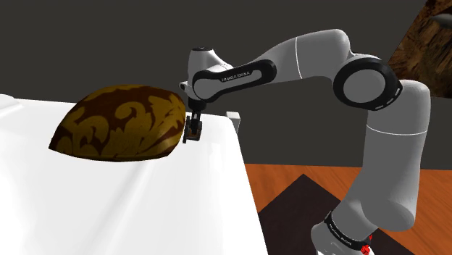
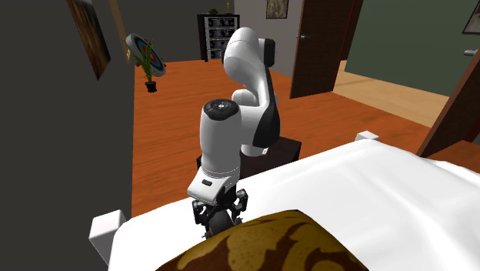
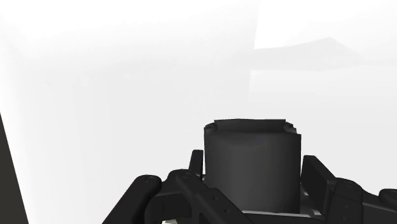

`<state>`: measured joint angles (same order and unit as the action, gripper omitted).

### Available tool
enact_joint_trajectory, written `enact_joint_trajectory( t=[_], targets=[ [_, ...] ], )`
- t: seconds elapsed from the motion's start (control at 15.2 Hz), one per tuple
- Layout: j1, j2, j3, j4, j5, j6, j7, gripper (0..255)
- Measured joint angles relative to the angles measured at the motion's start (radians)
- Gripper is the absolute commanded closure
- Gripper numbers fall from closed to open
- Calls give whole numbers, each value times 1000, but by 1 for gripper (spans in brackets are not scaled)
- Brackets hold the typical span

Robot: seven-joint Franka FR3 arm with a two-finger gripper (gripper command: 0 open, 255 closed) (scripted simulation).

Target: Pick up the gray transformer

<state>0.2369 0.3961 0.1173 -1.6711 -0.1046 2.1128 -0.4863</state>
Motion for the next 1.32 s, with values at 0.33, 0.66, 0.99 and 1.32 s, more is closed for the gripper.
enact_joint_trajectory(
  t=[0.33, 0.66, 0.99, 1.32],
  targets=[
    [0, 1, 0, 1, 0, 1, 0, 255],
    [0, -6, 0, 5, 1, -13, -1, 255],
    [1, -25, 3, 41, 6, -67, -4, 255],
    [0, -44, 4, 85, 10, -129, -10, 255]
  ],
)
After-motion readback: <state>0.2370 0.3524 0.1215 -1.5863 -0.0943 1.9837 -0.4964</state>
